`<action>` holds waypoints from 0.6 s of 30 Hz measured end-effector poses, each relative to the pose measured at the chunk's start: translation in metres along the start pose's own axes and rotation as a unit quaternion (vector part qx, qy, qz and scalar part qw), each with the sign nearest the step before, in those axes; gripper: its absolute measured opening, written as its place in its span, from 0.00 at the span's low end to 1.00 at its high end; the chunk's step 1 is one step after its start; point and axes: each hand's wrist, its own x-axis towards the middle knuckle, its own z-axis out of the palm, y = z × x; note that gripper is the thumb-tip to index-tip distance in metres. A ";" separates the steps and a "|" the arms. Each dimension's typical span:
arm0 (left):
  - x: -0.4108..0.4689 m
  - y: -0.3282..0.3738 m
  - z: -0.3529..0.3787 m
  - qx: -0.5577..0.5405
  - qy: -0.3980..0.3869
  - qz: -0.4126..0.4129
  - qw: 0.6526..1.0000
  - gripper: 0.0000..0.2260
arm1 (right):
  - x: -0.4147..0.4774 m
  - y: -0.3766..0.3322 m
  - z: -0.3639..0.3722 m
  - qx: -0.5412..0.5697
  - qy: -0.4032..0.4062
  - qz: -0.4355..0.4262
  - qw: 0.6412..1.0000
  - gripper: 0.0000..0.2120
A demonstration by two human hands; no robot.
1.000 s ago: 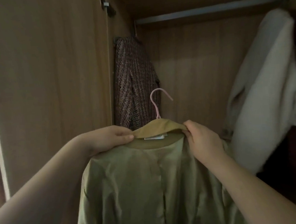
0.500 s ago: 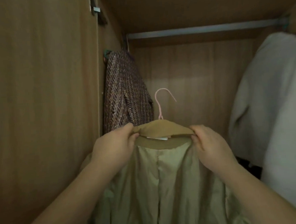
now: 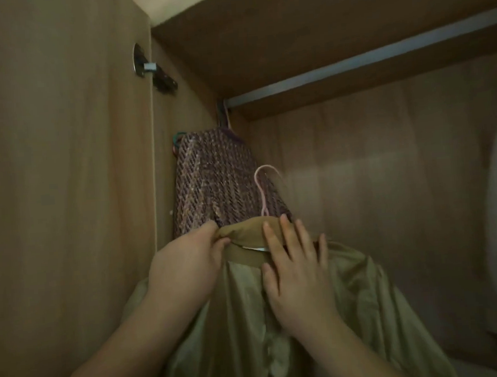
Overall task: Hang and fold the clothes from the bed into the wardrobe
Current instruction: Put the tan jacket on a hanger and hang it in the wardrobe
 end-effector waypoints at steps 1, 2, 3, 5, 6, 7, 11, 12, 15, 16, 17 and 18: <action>0.010 0.001 0.001 0.019 0.006 -0.005 1.000 0.13 | 0.010 0.004 0.012 0.015 0.006 -0.005 1.000 0.31; 0.021 0.002 0.003 0.039 0.013 -0.008 0.999 0.13 | 0.021 0.006 0.023 0.029 0.017 -0.009 0.999 0.31; 0.031 0.004 0.004 0.061 0.021 -0.008 0.998 0.13 | 0.032 0.009 0.033 0.043 0.031 -0.009 0.999 0.31; 0.053 0.010 0.008 0.104 0.041 -0.007 0.994 0.14 | 0.056 0.012 0.053 0.079 0.056 -0.004 0.995 0.31; 0.064 0.013 0.010 0.124 0.051 -0.006 0.991 0.14 | 0.069 0.013 0.062 0.098 0.070 -0.001 0.993 0.31; 0.076 0.016 0.011 0.144 0.061 -0.006 0.988 0.14 | 0.083 0.013 0.071 0.115 0.084 0.002 0.990 0.31; 0.132 0.023 0.012 0.230 0.090 0.012 0.969 0.13 | 0.144 0.013 0.094 0.170 0.123 0.002 0.978 0.30; 0.148 0.024 0.011 0.249 0.093 0.014 0.964 0.12 | 0.161 0.013 0.097 0.184 0.129 0.001 0.975 0.30; 0.194 0.025 0.009 0.294 0.099 0.016 0.950 0.12 | 0.210 0.014 0.105 0.219 0.136 -0.004 0.966 0.29; 0.209 0.026 0.009 0.303 0.098 0.013 0.948 0.12 | 0.226 0.014 0.106 0.231 0.133 -0.007 0.964 0.29; 0.222 0.027 0.009 0.309 0.096 0.009 0.946 0.12 | 0.242 0.014 0.108 0.242 0.126 -0.013 0.962 0.29; 0.235 0.028 0.009 0.315 0.094 0.004 0.945 0.11 | 0.257 0.014 0.110 0.250 0.117 -0.020 0.961 0.30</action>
